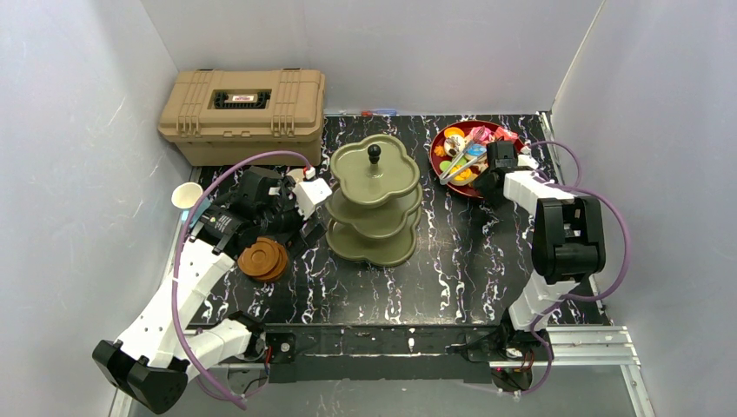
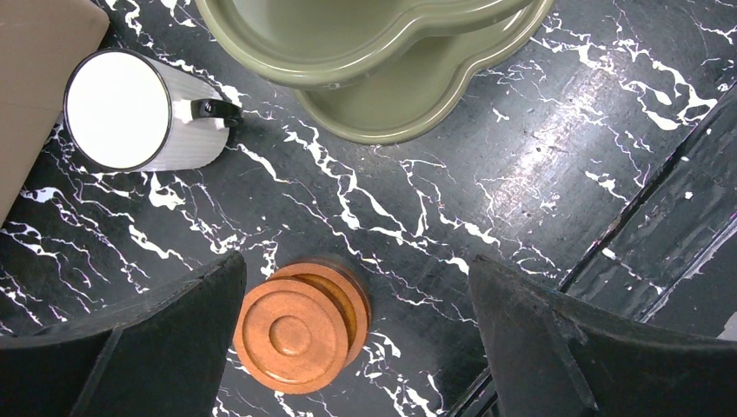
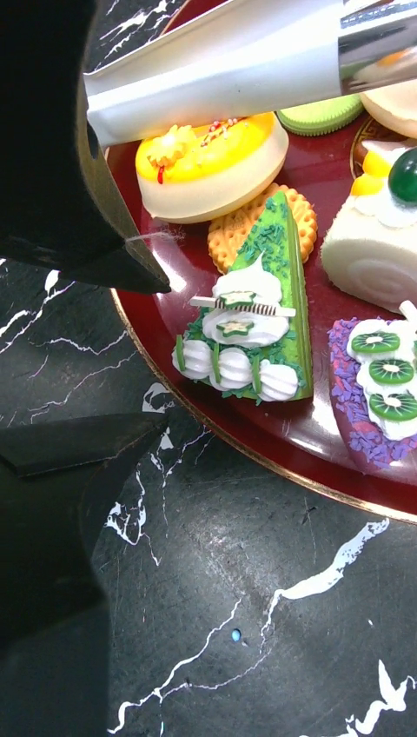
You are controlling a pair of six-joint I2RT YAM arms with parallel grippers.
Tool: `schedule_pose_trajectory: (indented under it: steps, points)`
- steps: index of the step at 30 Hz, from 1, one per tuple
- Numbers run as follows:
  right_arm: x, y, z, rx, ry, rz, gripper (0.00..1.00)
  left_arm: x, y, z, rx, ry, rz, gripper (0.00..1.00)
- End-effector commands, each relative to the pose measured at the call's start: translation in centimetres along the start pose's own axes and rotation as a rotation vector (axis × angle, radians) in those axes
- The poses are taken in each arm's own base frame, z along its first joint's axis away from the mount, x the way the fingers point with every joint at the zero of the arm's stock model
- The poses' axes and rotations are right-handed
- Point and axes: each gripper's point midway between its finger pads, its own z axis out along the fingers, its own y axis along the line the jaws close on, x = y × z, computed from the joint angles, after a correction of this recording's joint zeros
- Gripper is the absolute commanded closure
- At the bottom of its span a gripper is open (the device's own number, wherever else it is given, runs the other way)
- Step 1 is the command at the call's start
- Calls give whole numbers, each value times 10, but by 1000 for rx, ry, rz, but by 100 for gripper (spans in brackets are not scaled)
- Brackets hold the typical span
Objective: Serve the afternoon tea
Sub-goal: Move the tray at the center of the board.
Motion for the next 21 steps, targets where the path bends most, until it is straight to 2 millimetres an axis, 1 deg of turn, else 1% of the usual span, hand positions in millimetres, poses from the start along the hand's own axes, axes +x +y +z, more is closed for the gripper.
schedule_pose_trajectory:
  steps: [1, 5, 8, 12, 16, 21]
  points:
    - [-10, -2, -14, 9, -34, 32, 39, 5, -4, -3, 13, 8, 8, 2]
    - [-15, -5, -22, 21, -54, 30, 39, 4, -3, -2, 16, 6, 9, 2]
    - [-17, -7, -23, 30, -63, 32, 39, 3, -3, -2, 17, 3, 9, 2]
    - [-14, -7, -14, 50, -51, 32, 38, 3, -3, -2, 15, 0, 10, 2]
    - [-8, -7, -2, 63, -32, 32, 38, 4, -2, -3, 10, 3, 15, 2]
    - [1, -9, 7, 72, -11, 27, 39, 5, -1, -3, 6, 9, 14, 2]
